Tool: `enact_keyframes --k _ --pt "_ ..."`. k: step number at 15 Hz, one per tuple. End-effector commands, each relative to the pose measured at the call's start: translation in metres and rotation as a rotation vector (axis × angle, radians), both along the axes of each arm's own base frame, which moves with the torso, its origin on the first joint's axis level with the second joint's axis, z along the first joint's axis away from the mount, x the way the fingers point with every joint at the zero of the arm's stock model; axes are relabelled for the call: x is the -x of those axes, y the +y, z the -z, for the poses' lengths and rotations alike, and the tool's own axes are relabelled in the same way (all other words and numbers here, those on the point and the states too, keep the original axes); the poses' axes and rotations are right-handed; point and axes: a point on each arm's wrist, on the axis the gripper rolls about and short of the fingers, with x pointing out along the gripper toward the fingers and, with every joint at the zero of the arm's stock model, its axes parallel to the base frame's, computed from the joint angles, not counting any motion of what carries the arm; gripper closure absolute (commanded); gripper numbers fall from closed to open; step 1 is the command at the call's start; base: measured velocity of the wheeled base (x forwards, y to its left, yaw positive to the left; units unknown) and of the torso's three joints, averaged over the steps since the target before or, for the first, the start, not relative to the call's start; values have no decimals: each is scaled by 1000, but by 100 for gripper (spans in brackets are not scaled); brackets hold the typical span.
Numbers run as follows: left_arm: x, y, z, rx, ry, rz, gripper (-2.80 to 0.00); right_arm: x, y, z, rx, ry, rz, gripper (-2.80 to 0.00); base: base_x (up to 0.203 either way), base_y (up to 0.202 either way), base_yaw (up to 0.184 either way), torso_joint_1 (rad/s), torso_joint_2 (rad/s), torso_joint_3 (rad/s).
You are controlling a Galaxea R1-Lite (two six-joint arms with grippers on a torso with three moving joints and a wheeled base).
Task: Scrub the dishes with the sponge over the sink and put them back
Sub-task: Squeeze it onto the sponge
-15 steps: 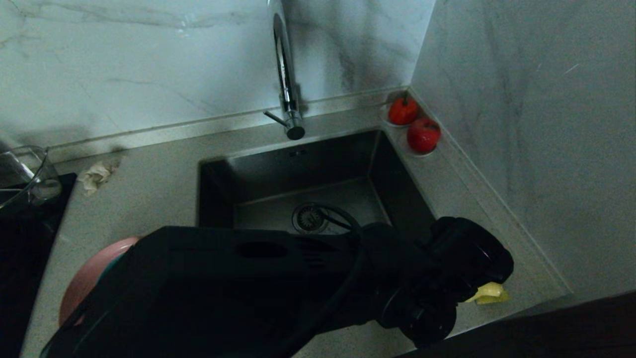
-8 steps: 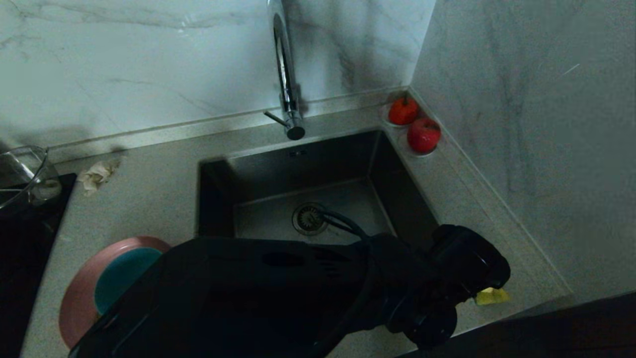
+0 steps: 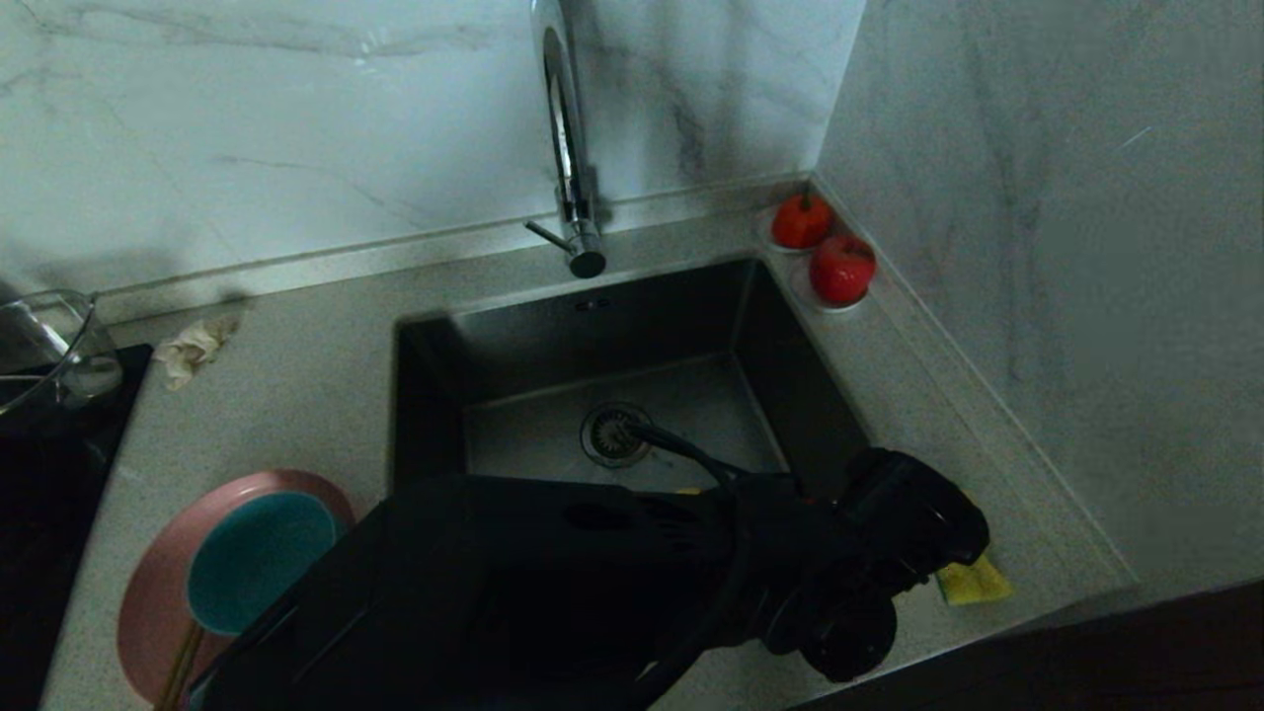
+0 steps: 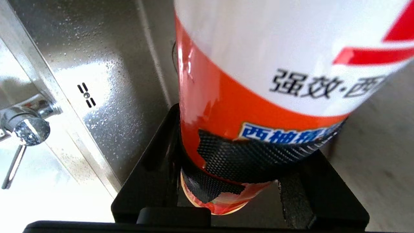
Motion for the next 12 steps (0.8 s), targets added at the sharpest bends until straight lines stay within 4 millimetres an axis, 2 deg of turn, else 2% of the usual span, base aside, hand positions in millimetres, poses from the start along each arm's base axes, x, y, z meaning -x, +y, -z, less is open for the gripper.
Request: enact_keyframes --k 1,8,11,12 --pt "-4 -2 6 -3 -9 -5 0 0 0 0 0 0 0 0 0 0 0 0 0 0" --pt "-13 -15 0 106 -102 23 0 0 0 0 0 0 0 0 0 0 0 0 0 0" --pt "-23 -14 -2 86 -141 21 0 0 0 0 0 0 0 0 0 0 0 0 0 0" --pt "-25 -13 3 67 -152 -2 0 0 0 0 0 0 0 0 0 0 0 0 0 0"
